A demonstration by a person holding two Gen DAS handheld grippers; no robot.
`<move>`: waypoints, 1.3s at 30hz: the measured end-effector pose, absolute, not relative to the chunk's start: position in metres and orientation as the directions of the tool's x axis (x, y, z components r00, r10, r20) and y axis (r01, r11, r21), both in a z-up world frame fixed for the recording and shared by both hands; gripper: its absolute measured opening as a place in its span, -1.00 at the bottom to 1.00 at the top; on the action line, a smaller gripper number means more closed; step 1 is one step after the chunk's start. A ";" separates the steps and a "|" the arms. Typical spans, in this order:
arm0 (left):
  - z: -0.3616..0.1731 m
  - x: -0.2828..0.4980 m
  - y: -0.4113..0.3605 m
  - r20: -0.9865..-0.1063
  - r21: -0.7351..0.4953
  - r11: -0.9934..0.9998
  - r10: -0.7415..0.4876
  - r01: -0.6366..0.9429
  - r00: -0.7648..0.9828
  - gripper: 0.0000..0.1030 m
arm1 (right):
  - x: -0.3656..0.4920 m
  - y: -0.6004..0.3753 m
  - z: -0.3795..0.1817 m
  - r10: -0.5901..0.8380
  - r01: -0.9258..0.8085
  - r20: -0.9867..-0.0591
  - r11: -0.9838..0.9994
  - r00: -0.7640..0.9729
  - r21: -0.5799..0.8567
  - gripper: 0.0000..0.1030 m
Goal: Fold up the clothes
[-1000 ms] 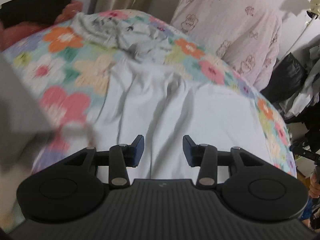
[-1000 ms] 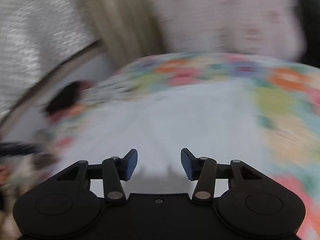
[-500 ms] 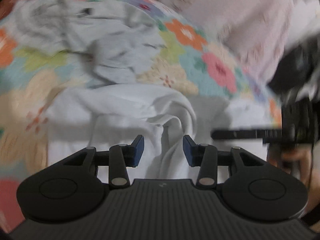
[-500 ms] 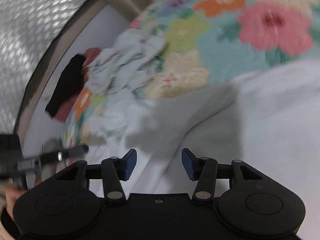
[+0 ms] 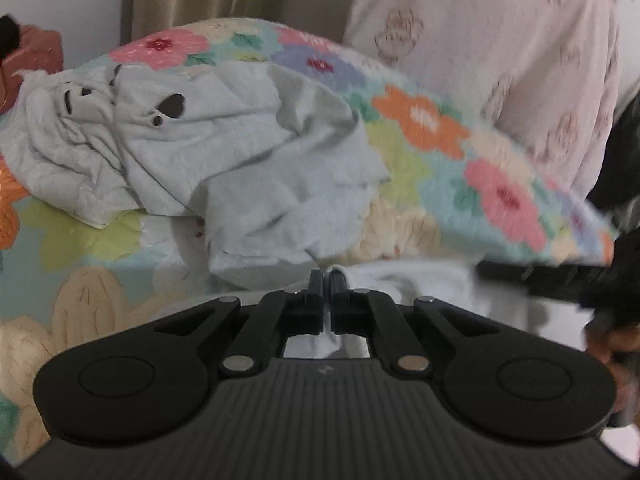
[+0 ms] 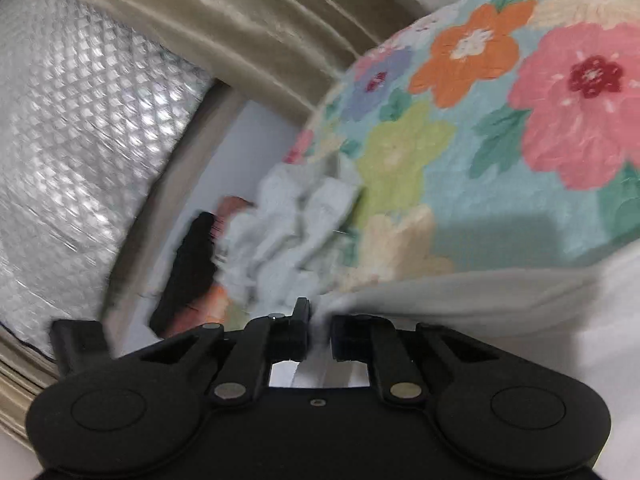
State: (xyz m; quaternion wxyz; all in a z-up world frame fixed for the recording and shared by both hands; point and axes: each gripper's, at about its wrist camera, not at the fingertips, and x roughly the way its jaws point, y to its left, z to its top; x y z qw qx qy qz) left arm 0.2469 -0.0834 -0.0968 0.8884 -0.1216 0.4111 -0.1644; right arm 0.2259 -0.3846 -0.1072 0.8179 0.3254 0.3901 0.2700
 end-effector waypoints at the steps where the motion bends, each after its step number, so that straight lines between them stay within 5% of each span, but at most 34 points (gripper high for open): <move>1: -0.097 0.246 -0.080 -0.681 -0.369 0.910 -0.402 0.187 0.612 -0.95 | 0.225 -0.380 -0.106 0.670 -0.196 -0.502 0.686 0.547 0.701 -0.73; 5: -0.096 0.251 -0.069 -0.635 -0.426 0.890 -0.422 0.163 0.647 -0.95 | 0.226 -0.378 -0.104 0.580 -0.178 -0.579 0.777 0.573 0.603 -0.69; 9: -0.084 0.260 -0.061 -0.596 -0.344 0.932 -0.314 0.118 0.739 -0.97 | 0.223 -0.389 -0.088 0.557 -0.204 -0.557 0.796 0.616 0.570 -0.77; 13: -0.078 0.257 -0.039 -0.587 -0.444 0.894 -0.341 0.061 0.734 -0.91 | 0.232 -0.376 -0.088 0.473 -0.228 -0.660 0.876 0.585 0.425 -0.86; 16: -0.079 0.230 -0.045 -0.636 -0.430 0.894 -0.399 0.126 0.660 -0.90 | 0.220 -0.367 -0.087 0.395 -0.187 -0.726 0.917 0.563 0.353 -0.49; 17: -0.081 0.216 -0.049 -0.664 -0.417 0.896 -0.416 0.153 0.622 -0.78 | 0.210 -0.365 -0.084 0.393 -0.181 -0.733 0.917 0.555 0.355 -0.21; 19: -0.089 0.187 -0.053 -0.706 -0.431 0.882 -0.460 0.188 0.539 -0.62 | 0.180 -0.365 -0.075 0.451 -0.199 -0.713 0.889 0.537 0.413 -0.07; 22: -0.099 0.135 -0.056 -0.717 -0.471 0.852 -0.520 0.227 0.464 -0.59 | 0.125 -0.358 -0.068 0.607 -0.261 -0.653 0.790 0.452 0.554 -0.07; 24: -0.103 0.102 -0.056 -0.714 -0.497 0.833 -0.553 0.245 0.430 -0.38 | 0.086 -0.350 -0.070 0.687 -0.289 -0.623 0.725 0.373 0.626 -0.07; 29: -0.110 0.031 -0.049 -0.787 -0.438 0.875 -0.485 0.207 0.381 -0.22 | -0.008 -0.334 -0.092 0.826 -0.282 -0.510 0.562 0.241 0.777 -0.02; 39: -0.121 -0.063 -0.012 -0.725 -0.545 0.834 -0.523 0.092 0.448 -0.22 | -0.095 -0.308 -0.104 0.824 -0.364 -0.504 0.567 0.260 0.739 -0.01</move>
